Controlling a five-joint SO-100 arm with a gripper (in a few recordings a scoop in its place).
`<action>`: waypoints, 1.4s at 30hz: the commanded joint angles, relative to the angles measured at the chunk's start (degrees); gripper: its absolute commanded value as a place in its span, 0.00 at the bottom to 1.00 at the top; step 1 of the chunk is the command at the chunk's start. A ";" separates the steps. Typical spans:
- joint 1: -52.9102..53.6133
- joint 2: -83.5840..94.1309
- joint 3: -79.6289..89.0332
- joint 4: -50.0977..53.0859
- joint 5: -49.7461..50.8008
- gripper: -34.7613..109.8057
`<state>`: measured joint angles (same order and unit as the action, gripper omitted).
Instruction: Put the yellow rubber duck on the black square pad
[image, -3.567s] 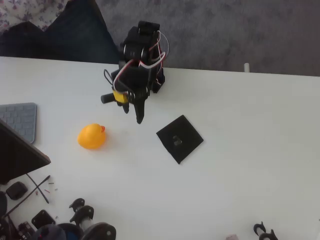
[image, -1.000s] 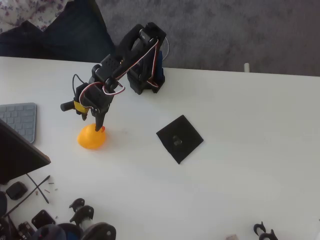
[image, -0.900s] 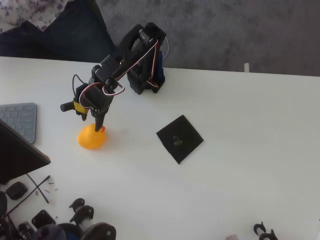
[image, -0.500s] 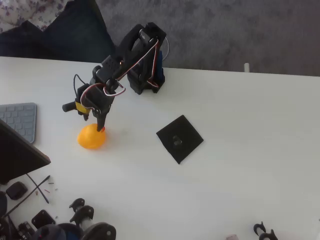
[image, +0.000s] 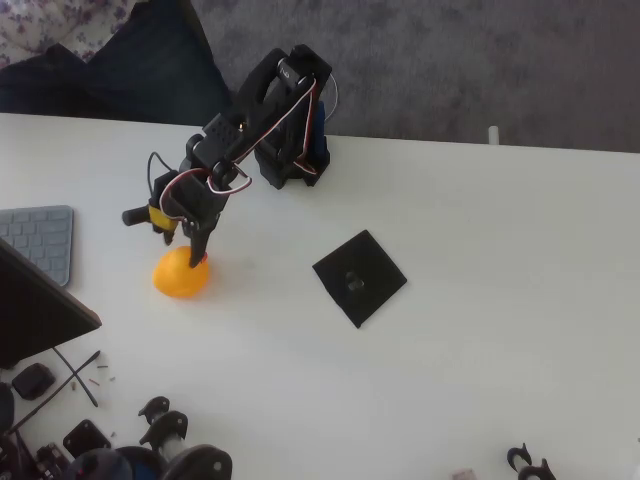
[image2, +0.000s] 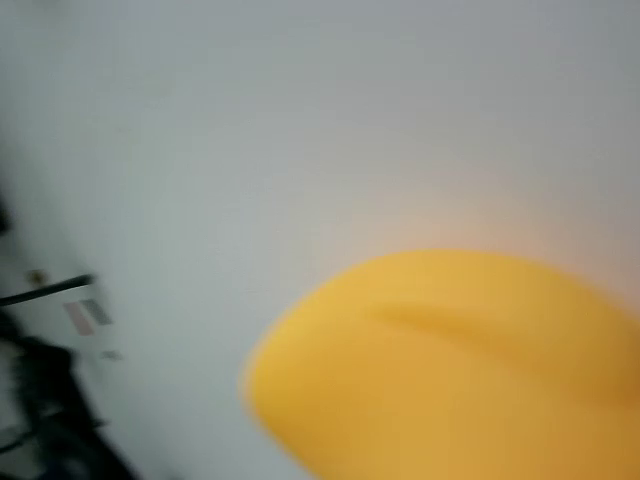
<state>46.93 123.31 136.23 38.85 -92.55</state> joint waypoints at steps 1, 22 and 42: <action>0.88 1.41 0.53 -3.96 1.85 0.41; -3.43 2.02 8.61 -5.80 4.75 0.41; -3.43 1.85 8.61 -5.89 4.31 0.45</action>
<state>44.12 123.75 144.93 32.70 -87.71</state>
